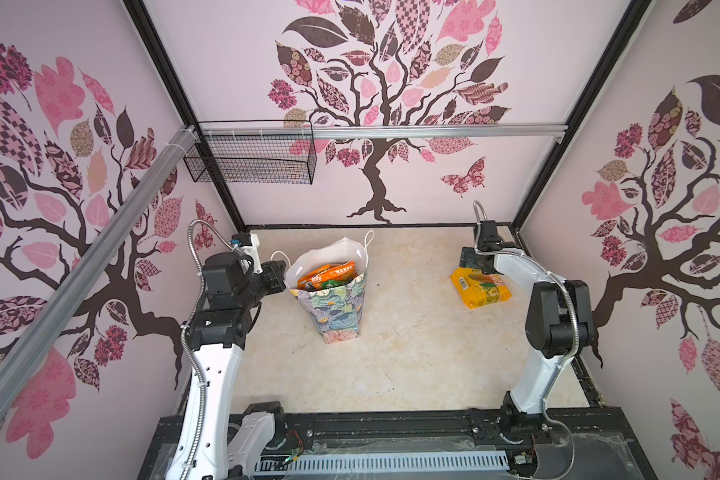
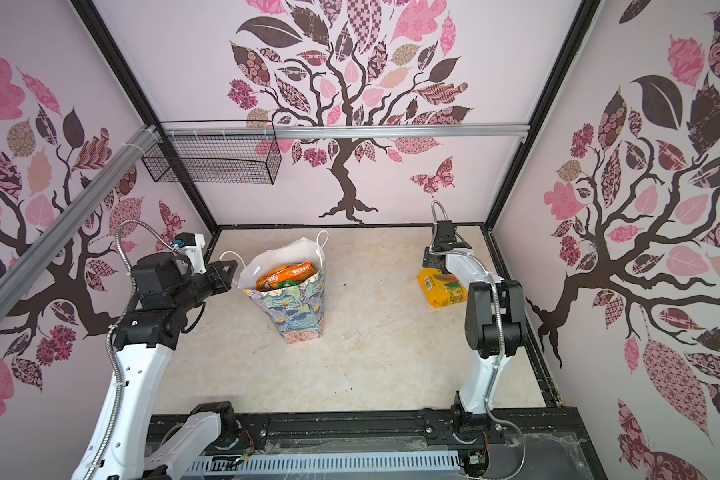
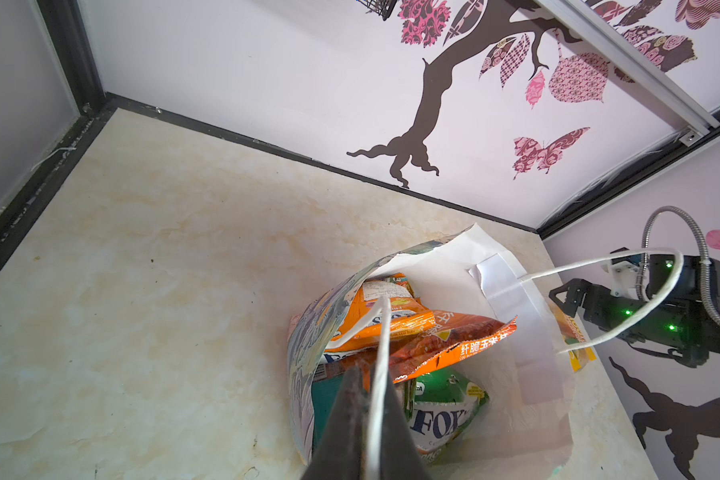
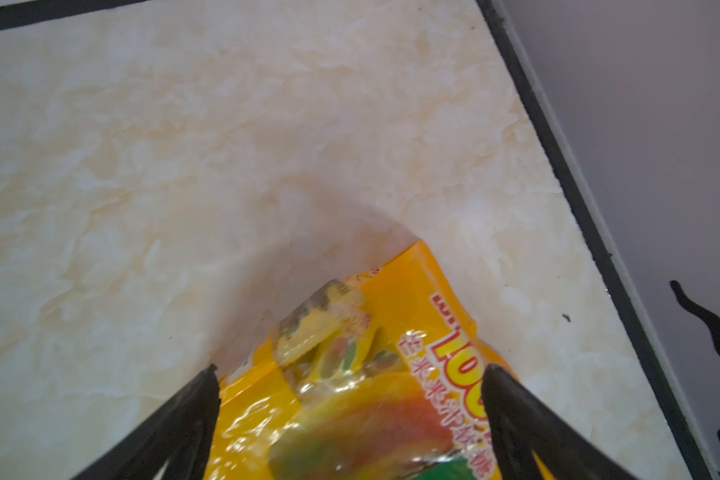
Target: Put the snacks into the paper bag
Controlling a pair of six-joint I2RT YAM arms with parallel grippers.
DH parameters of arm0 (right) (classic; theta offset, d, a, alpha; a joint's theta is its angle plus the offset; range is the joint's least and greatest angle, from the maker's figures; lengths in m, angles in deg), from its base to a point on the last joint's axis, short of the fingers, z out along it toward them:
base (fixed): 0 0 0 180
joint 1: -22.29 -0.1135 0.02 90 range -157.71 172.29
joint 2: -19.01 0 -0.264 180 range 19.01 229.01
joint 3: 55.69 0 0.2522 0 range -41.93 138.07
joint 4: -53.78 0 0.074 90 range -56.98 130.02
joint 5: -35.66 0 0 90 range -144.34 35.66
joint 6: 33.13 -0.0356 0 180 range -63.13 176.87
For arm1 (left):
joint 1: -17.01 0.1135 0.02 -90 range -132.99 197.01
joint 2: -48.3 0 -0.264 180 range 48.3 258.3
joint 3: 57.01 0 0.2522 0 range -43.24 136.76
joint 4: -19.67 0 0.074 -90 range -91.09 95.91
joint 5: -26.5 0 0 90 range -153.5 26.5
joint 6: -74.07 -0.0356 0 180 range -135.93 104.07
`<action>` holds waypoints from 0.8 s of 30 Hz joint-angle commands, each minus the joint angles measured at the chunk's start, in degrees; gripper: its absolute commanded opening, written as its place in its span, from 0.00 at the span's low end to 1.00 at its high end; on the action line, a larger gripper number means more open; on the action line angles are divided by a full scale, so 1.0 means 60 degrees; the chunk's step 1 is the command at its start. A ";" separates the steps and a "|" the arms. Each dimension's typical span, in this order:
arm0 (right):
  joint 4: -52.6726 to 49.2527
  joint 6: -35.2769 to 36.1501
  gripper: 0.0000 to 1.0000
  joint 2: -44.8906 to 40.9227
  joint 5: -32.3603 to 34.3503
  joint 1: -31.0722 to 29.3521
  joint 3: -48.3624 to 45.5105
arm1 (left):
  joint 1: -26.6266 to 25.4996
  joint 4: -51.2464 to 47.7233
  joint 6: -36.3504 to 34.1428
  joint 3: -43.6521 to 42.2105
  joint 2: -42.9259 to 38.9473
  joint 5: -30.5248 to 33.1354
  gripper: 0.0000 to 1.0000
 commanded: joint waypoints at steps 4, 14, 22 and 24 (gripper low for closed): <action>0.0359 -0.0315 1.00 0.0536 -0.0784 0.0136 0.0550 | 0.0054 0.0185 -0.0036 -0.0225 -0.0086 -0.0115 0.10; -0.0028 -0.0148 1.00 0.1530 -0.1605 0.0855 0.1408 | 0.0055 0.0234 -0.0023 -0.0240 -0.0110 -0.0128 0.10; 0.0202 -0.0517 0.99 0.1302 -0.3253 0.0850 0.0717 | 0.0063 0.0233 -0.0008 -0.0229 -0.0111 -0.0173 0.10; 0.0336 -0.0587 0.98 0.1196 -0.3839 0.0841 0.0449 | 0.0056 0.0222 -0.0008 -0.0231 -0.0080 -0.0184 0.10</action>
